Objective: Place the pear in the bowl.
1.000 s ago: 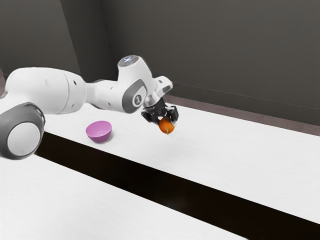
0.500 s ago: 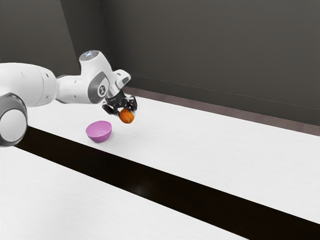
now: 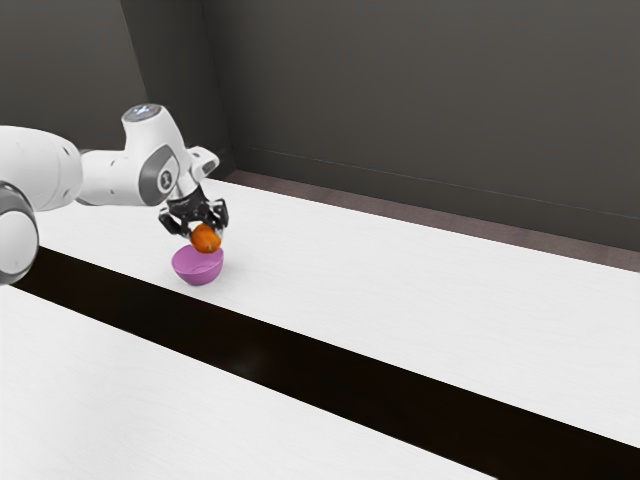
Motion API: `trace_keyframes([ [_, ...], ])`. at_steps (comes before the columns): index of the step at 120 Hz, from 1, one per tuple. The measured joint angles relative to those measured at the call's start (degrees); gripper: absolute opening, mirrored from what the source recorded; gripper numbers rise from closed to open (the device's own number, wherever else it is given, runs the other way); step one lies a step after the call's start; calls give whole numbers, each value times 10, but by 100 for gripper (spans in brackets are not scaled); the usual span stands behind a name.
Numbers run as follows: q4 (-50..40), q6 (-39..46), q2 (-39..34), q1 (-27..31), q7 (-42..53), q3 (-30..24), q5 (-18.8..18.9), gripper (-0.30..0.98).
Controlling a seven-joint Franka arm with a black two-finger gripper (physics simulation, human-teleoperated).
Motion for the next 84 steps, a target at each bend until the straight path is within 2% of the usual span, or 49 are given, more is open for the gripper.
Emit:
trace_keyframes([
  [35,-25,-15,-3,3,3,8,0,25],
  [60,-17,-18,4,5,16,11,-9,50],
  [84,-14,-25,-4,6,29,9,-11,61],
])
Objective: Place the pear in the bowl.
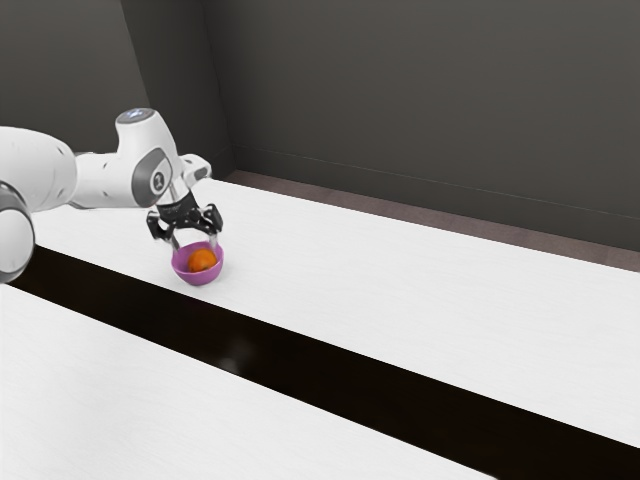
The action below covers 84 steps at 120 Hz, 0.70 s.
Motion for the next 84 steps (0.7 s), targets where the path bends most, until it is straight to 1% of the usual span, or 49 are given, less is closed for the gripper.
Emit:
trace_keyframes([
  [12,0,-24,-40,-7,7,-4,6,64],
  [20,0,-46,-79,-15,16,-12,11,65],
  [37,-2,-112,-163,-28,41,-32,20,67],
  [55,-1,-182,-233,-39,61,-59,30,68],
  [67,4,-220,-258,-42,72,-84,51,68],
  [84,24,-263,-260,-61,84,-90,64,68],
])
